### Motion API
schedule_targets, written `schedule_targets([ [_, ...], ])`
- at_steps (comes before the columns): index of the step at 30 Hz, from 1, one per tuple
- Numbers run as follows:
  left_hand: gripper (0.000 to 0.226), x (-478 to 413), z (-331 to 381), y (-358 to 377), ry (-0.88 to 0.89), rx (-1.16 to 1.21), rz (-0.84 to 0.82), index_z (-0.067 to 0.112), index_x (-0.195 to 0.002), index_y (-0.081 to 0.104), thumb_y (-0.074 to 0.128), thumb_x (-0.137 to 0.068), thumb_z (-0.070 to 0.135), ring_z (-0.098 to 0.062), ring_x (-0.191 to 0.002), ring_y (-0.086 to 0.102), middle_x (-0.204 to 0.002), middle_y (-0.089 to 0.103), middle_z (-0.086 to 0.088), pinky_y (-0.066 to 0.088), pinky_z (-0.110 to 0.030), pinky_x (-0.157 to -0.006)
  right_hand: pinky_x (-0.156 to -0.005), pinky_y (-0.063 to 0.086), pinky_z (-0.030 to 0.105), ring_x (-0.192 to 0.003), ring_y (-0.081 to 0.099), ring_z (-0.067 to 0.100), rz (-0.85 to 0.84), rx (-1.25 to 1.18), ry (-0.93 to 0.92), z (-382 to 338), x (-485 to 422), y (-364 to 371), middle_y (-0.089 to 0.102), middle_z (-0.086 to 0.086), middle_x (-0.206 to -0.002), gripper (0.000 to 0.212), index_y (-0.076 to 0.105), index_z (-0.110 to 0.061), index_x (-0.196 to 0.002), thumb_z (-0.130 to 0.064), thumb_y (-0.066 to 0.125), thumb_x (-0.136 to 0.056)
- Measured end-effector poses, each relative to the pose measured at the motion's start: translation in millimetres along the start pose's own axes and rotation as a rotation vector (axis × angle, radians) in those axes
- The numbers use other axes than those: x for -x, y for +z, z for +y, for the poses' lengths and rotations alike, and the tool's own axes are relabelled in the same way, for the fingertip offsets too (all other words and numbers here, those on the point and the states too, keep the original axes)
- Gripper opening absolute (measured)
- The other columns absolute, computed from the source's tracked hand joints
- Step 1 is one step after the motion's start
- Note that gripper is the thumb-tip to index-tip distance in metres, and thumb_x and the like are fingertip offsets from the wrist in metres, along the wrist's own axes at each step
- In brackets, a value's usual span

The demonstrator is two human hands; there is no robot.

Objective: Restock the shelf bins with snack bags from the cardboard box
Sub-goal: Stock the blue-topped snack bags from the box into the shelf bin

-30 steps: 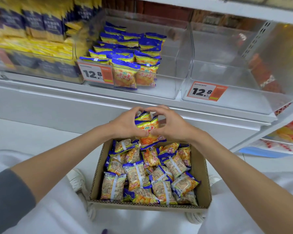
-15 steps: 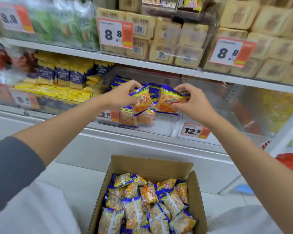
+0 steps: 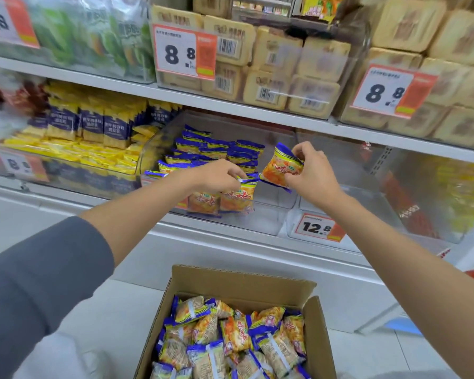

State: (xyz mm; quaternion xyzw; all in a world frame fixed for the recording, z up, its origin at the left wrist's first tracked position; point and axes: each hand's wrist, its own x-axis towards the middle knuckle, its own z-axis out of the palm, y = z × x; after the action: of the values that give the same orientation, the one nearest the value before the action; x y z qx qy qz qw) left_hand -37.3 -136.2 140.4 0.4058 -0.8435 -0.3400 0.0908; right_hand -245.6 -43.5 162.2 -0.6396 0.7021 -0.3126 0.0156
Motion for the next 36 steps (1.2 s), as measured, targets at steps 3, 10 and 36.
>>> schedule_targets([
  [3,0.039,0,1,-1,0.017,-0.075,0.008,0.019,-0.131,0.061,0.062,-0.093,0.020,-0.025,-0.091,0.064,-0.113,0.067,-0.014,0.050,-0.039,-0.082,-0.093,0.039,0.041,-0.110,0.048,0.029,-0.040,0.123,-0.013,3,-2,8,0.062,0.007,-0.113,0.046,0.056,-0.015,-0.123,-0.018,0.067,-0.079],
  [10,0.034,-15,-7,3,-0.047,-0.087,-0.037,0.009,-0.123,0.067,0.067,-0.089,0.015,-0.013,-0.106,0.059,-0.125,0.065,-0.002,0.039,-0.023,-0.084,-0.082,0.031,0.035,-0.102,0.056,0.028,-0.134,0.249,-0.020,4,-10,21,0.067,0.002,-0.101,0.026,0.063,-0.021,-0.105,-0.018,0.066,-0.079],
  [36,0.080,-135,-31,-6,-0.033,-0.446,0.152,0.029,-0.155,0.015,0.034,-0.090,0.072,-0.021,-0.149,0.010,-0.163,0.009,0.005,0.013,-0.044,-0.118,-0.093,0.036,0.036,-0.112,0.054,0.031,-0.263,0.739,-0.070,32,-130,57,0.061,0.009,-0.113,0.047,0.047,-0.021,-0.129,-0.018,0.063,-0.085],
])
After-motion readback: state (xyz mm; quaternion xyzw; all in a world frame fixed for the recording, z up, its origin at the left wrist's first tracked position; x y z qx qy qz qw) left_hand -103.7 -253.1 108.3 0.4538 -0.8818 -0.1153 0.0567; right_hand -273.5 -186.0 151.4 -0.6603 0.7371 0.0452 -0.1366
